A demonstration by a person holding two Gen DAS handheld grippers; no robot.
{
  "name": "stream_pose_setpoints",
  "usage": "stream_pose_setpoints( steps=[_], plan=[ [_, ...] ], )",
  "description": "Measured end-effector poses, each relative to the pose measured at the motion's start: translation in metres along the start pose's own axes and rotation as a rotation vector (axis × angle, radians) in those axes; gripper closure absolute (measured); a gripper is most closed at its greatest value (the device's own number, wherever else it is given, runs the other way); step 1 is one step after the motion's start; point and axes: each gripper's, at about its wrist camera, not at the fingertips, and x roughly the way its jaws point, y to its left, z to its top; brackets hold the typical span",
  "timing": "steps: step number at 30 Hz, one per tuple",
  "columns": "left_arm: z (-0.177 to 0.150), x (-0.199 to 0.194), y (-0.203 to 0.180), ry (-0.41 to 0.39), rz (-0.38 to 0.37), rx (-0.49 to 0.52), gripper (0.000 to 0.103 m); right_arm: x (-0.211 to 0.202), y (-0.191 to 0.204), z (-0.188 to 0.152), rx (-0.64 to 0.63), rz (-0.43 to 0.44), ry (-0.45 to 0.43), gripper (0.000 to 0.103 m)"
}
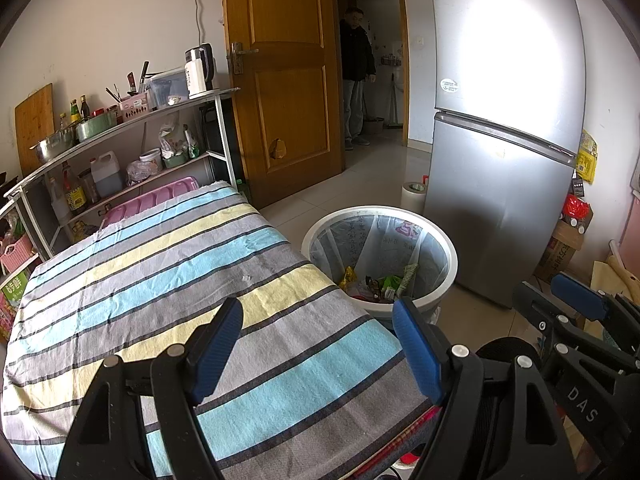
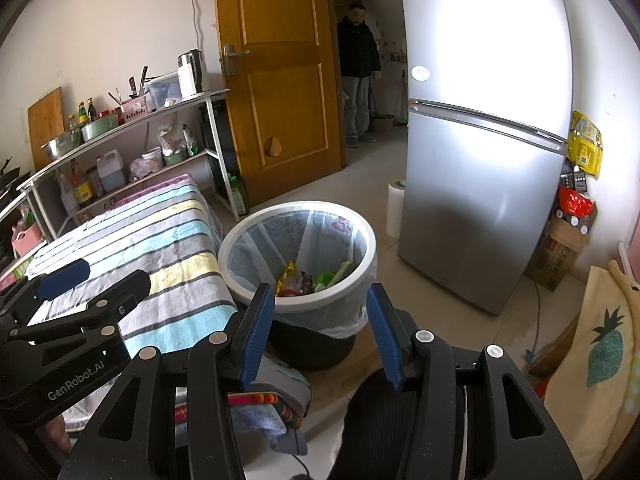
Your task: Collect trash
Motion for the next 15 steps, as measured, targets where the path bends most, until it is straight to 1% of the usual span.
stream_pose_setpoints(
  steps=[15],
  plan=[
    [0.0001, -0.0003, 0.0012, 0.002, 0.001, 0.0, 0.024, 0.0, 0.0002, -0.0001, 0.001, 0.0, 0.001, 0.054]
  ],
)
